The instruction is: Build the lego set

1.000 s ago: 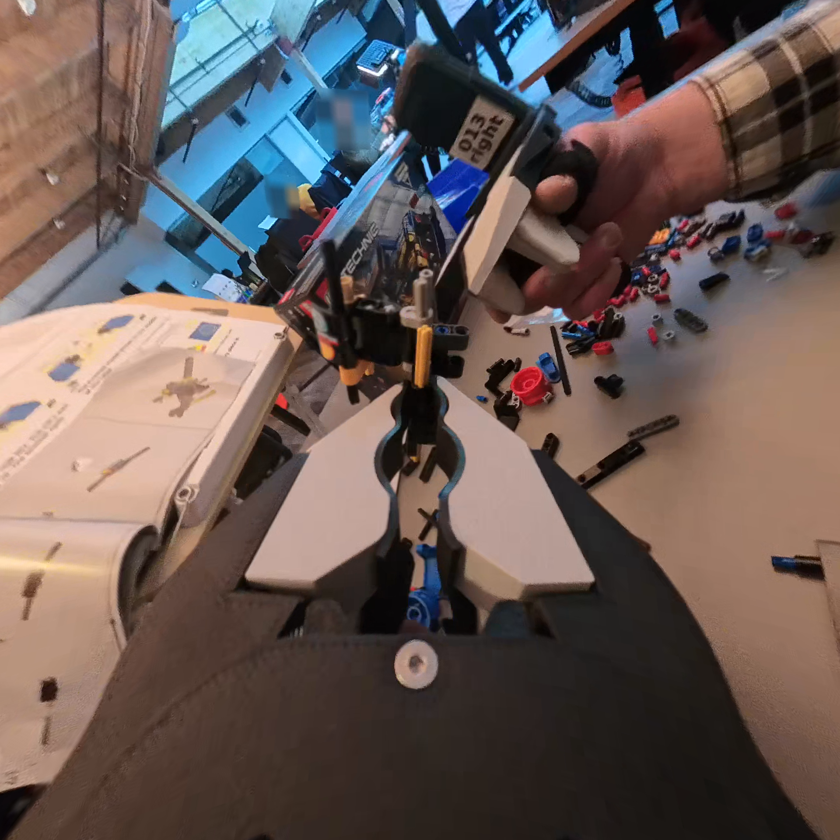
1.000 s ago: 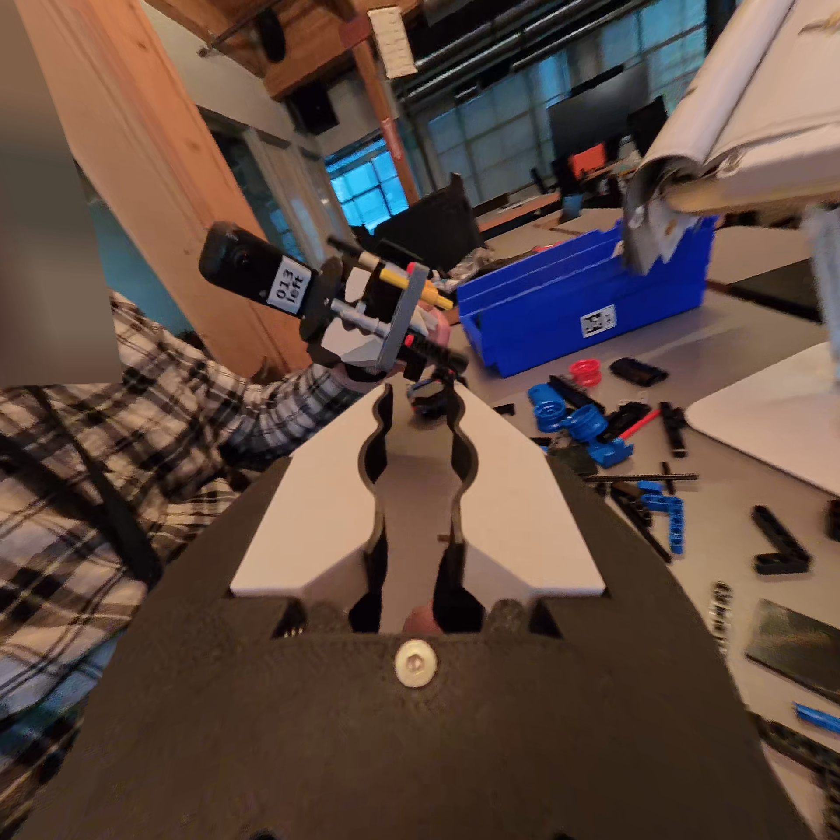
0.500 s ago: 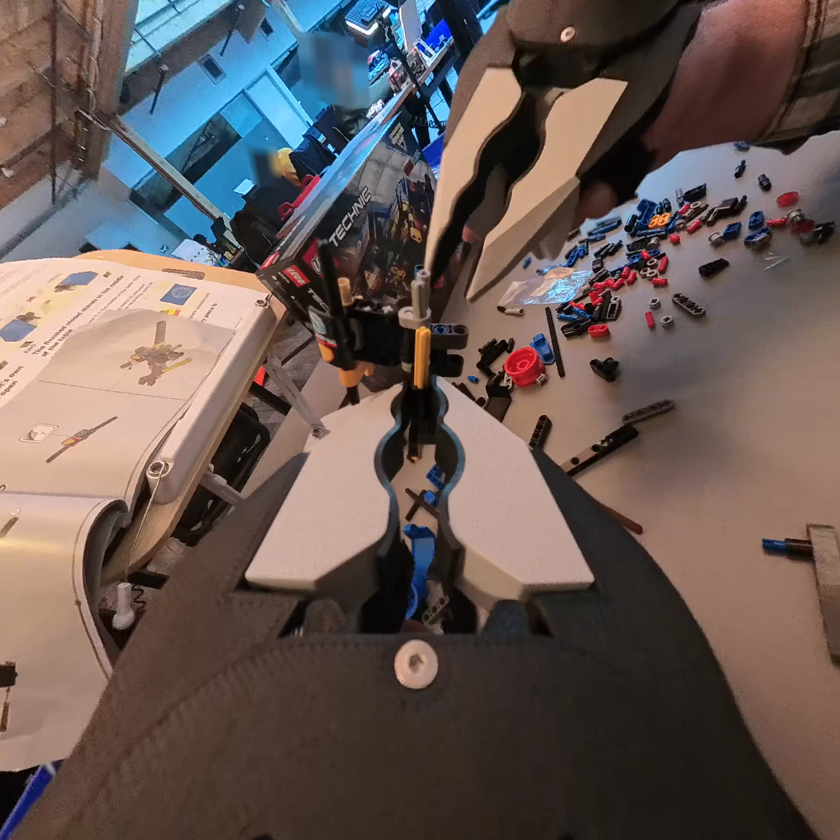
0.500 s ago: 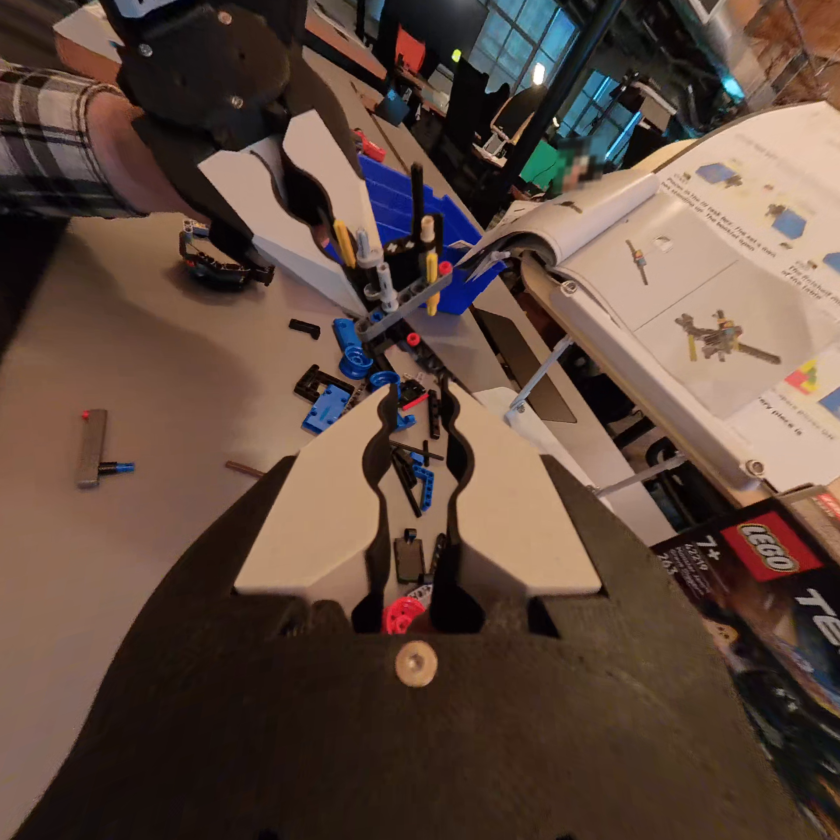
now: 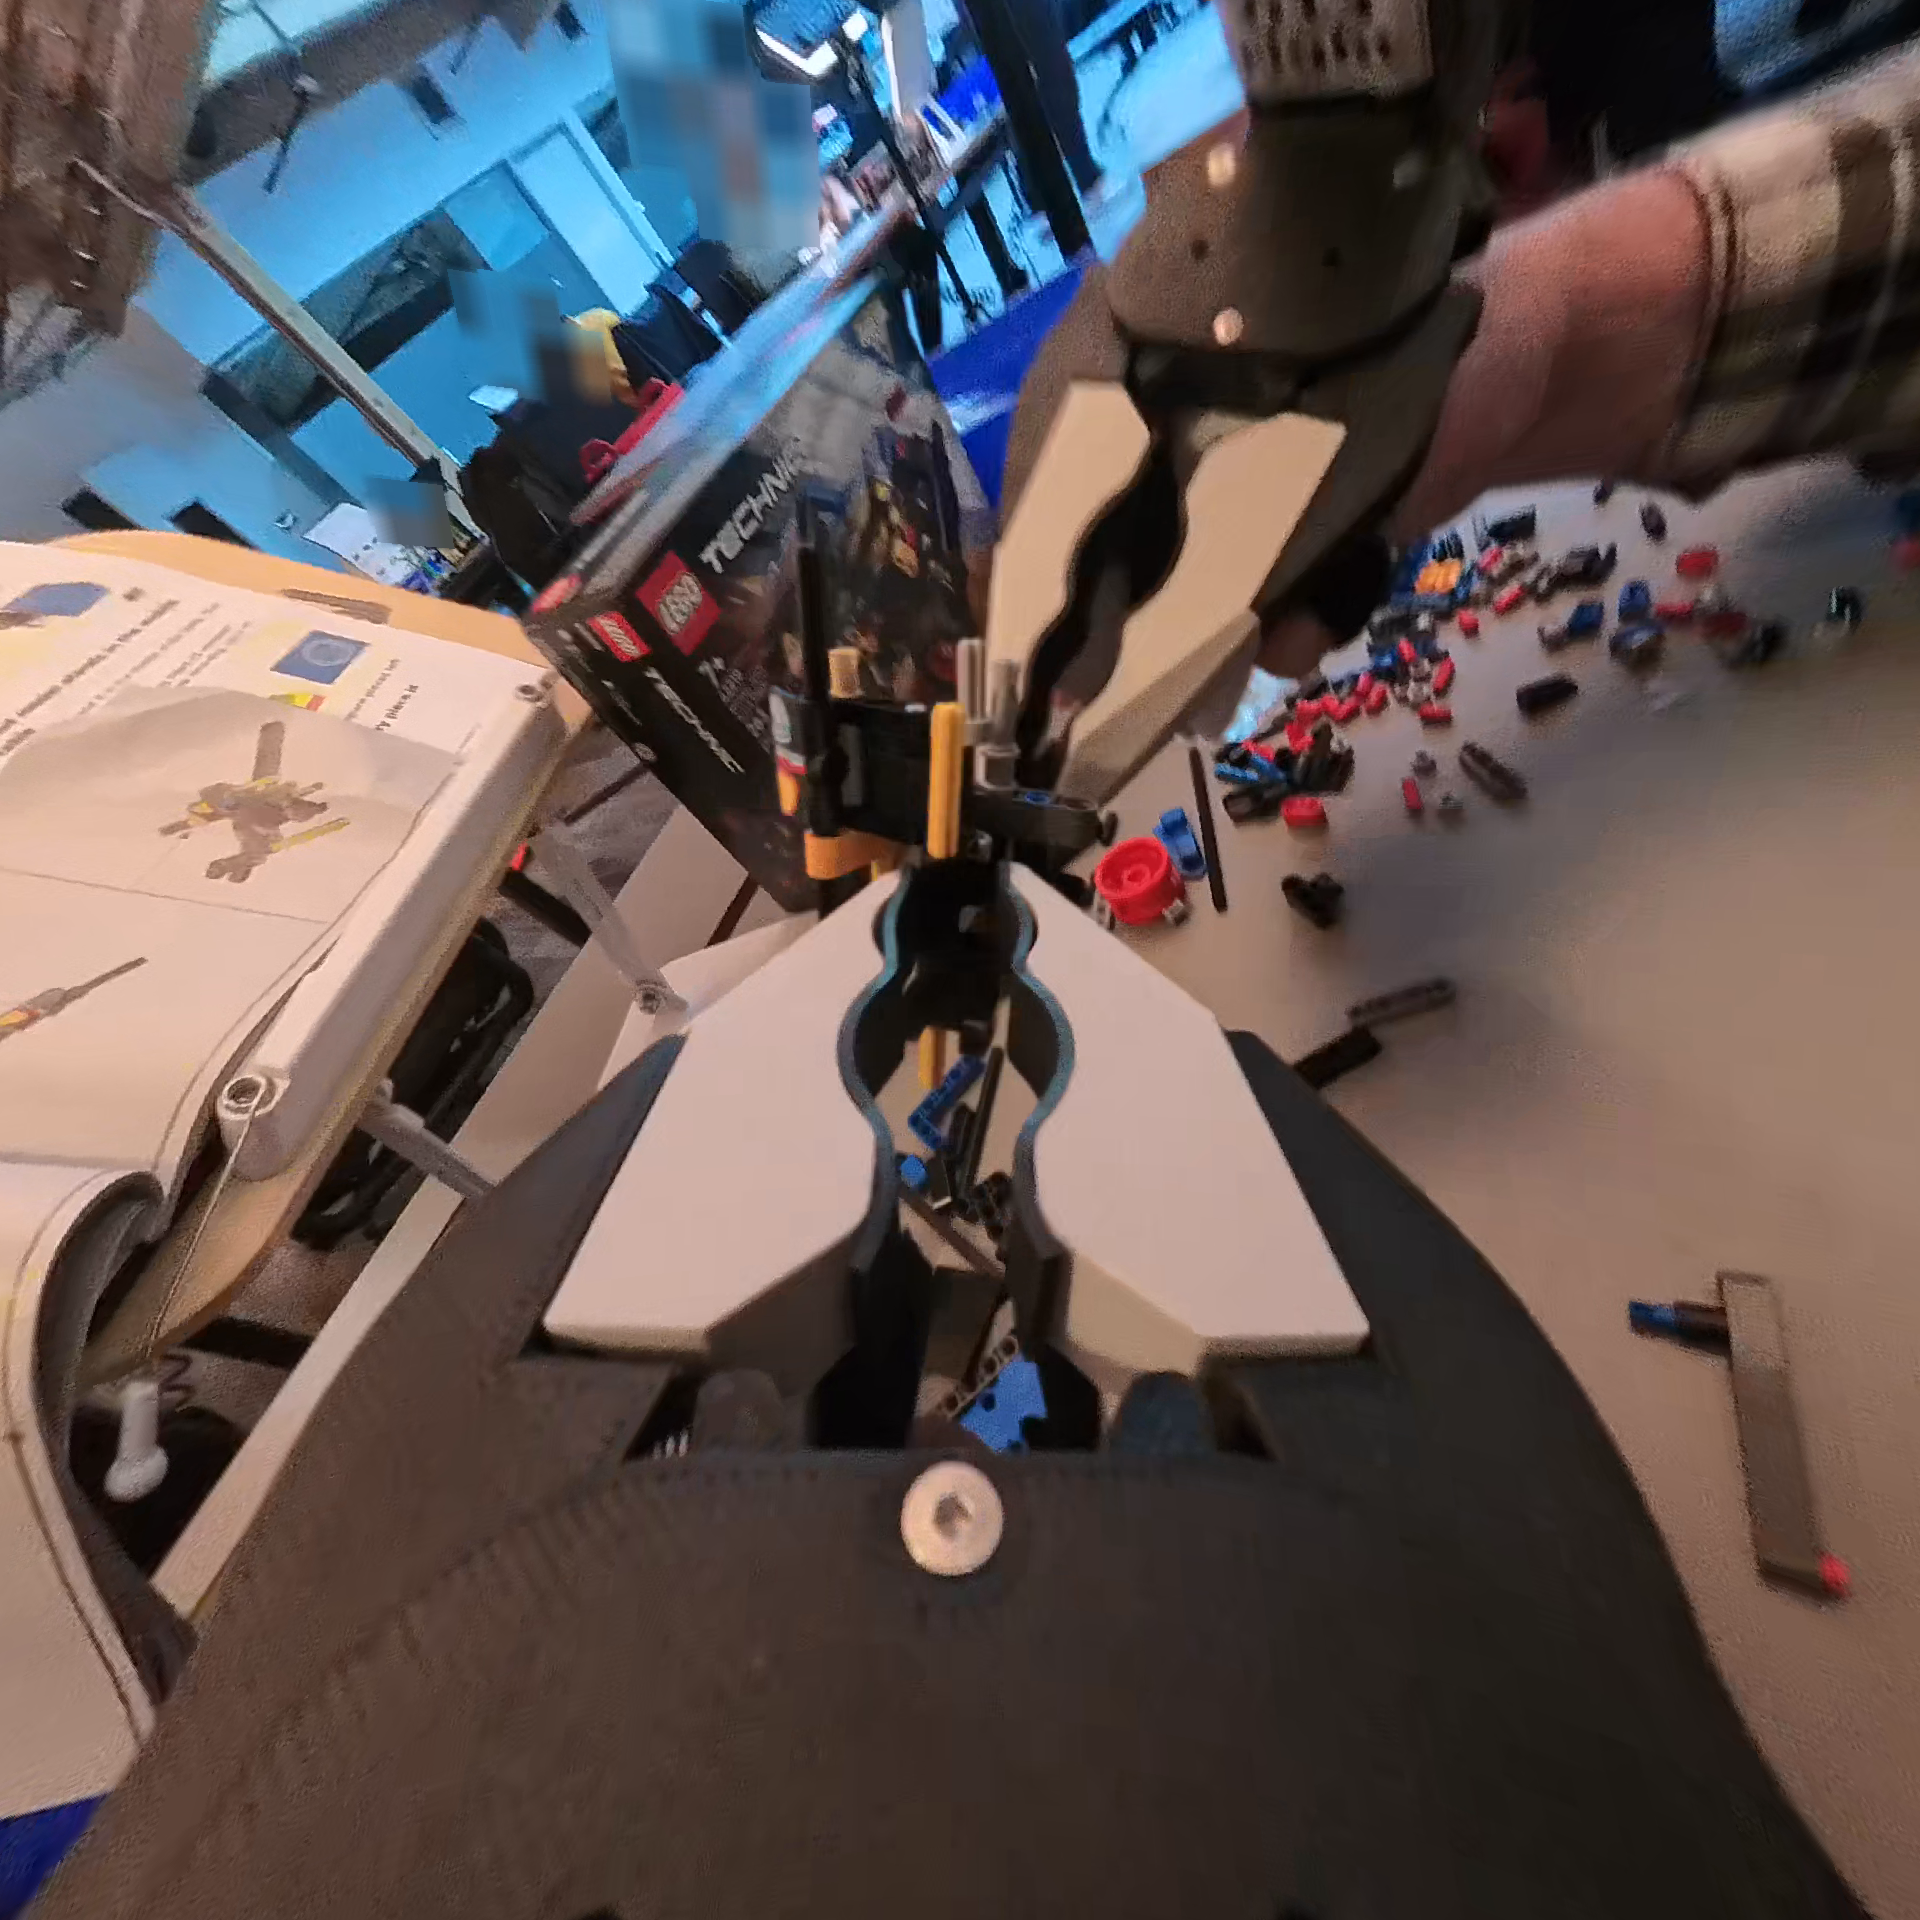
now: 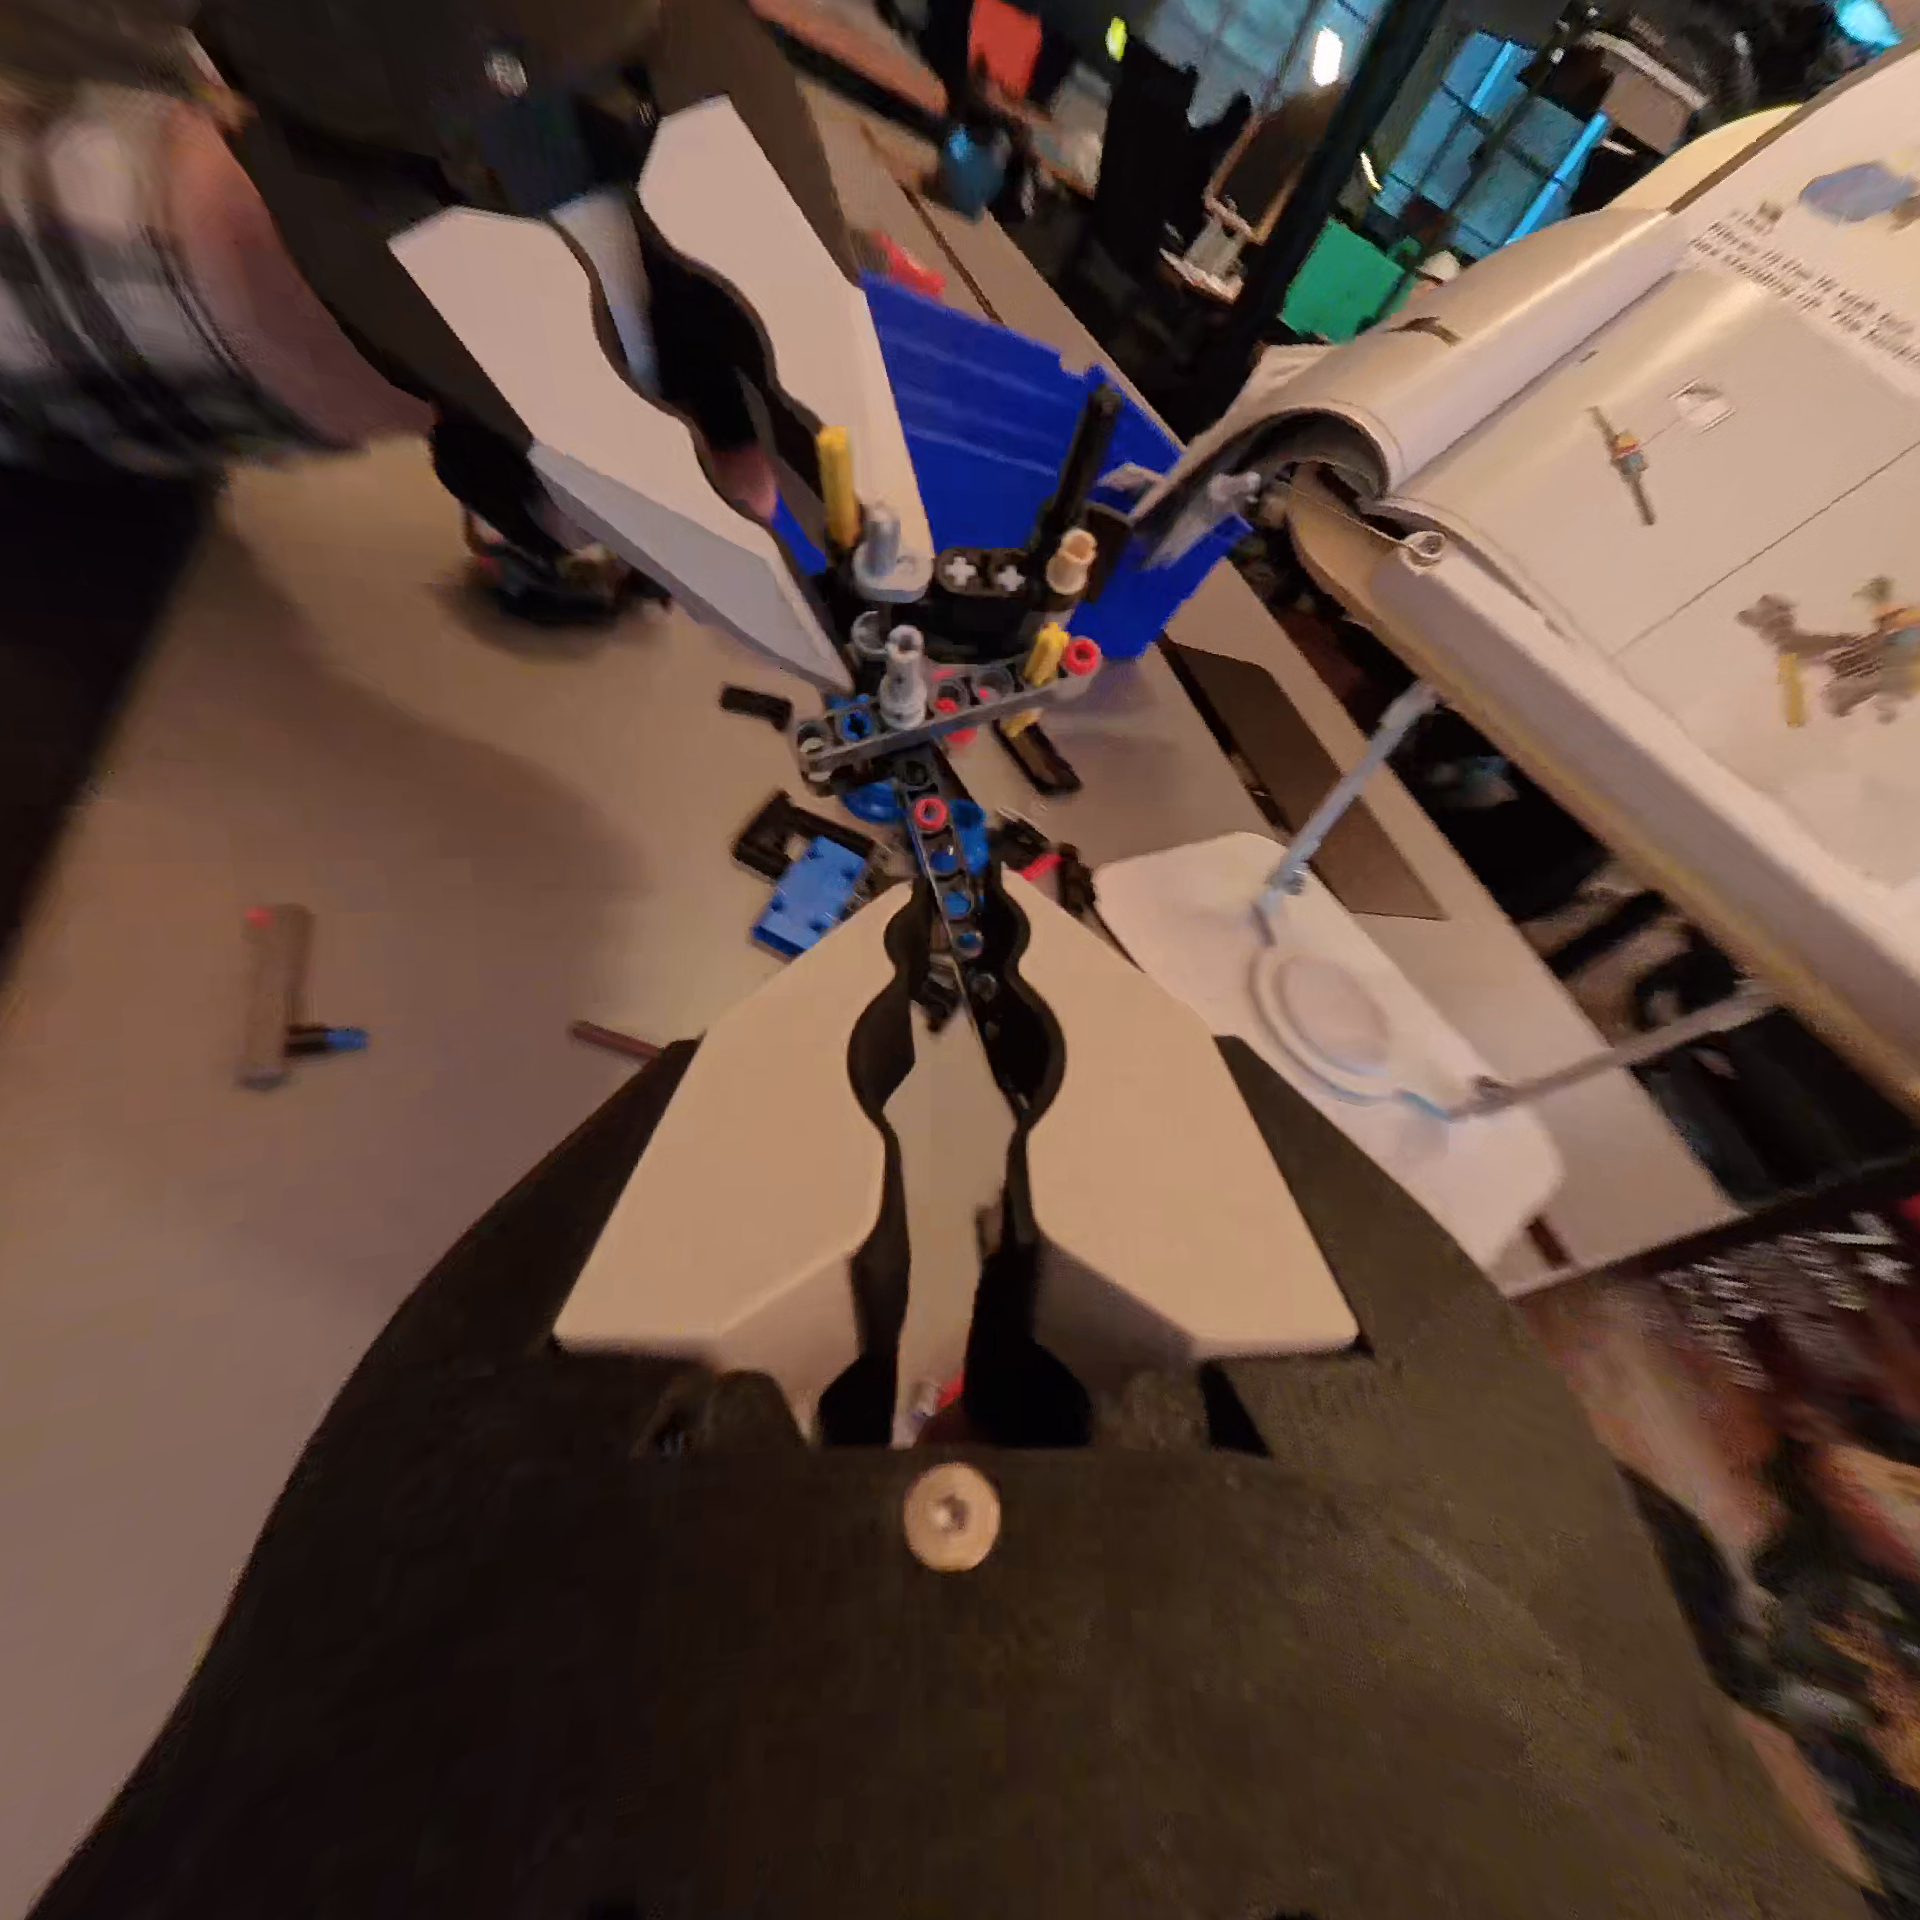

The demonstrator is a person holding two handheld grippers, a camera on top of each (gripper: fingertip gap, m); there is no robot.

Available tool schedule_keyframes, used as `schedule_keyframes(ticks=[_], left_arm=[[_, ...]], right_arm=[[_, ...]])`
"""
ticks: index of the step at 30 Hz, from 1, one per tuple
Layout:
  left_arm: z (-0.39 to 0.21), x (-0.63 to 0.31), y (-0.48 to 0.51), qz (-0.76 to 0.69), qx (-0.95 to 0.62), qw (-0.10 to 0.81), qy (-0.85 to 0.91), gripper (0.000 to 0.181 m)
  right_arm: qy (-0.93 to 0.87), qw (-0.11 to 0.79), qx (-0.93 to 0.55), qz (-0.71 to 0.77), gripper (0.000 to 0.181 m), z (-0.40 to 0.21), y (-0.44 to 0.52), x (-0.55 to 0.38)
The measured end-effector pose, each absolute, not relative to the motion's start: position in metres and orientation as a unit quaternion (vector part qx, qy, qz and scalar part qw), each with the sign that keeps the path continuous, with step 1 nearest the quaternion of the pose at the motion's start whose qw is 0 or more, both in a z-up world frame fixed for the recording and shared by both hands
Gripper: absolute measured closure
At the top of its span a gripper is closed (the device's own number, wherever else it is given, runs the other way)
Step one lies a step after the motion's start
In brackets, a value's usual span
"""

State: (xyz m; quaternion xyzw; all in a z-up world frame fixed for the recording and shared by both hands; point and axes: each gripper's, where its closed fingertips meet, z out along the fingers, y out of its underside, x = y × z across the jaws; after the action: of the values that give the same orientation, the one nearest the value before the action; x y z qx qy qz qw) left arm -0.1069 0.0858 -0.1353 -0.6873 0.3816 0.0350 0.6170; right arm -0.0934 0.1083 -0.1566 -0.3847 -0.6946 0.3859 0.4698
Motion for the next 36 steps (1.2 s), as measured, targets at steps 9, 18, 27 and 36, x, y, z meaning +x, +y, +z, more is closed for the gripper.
schedule_keyframes(ticks=[9,18,27,36], left_arm=[[-0.119,-0.114,0.083,-0.014,-0.677,0.651,0.343,0.155],[-0.109,-0.111,0.077,-0.053,-0.665,0.668,0.331,0.169],[-0.113,-0.108,0.078,0.06,-0.646,0.662,0.376,0.17],[-0.122,-0.103,0.082,0.072,-0.654,0.646,0.387,0.17]], right_arm=[[-0.654,0.428,-0.375,0.499,0.177,-0.145,0.098,-0.091],[-0.64,0.409,-0.352,0.547,0.177,-0.138,0.091,-0.084],[-0.69,0.485,-0.345,0.412,0.164,-0.146,0.099,-0.088],[-0.709,0.496,-0.346,0.363,0.177,-0.155,0.099,-0.094]])
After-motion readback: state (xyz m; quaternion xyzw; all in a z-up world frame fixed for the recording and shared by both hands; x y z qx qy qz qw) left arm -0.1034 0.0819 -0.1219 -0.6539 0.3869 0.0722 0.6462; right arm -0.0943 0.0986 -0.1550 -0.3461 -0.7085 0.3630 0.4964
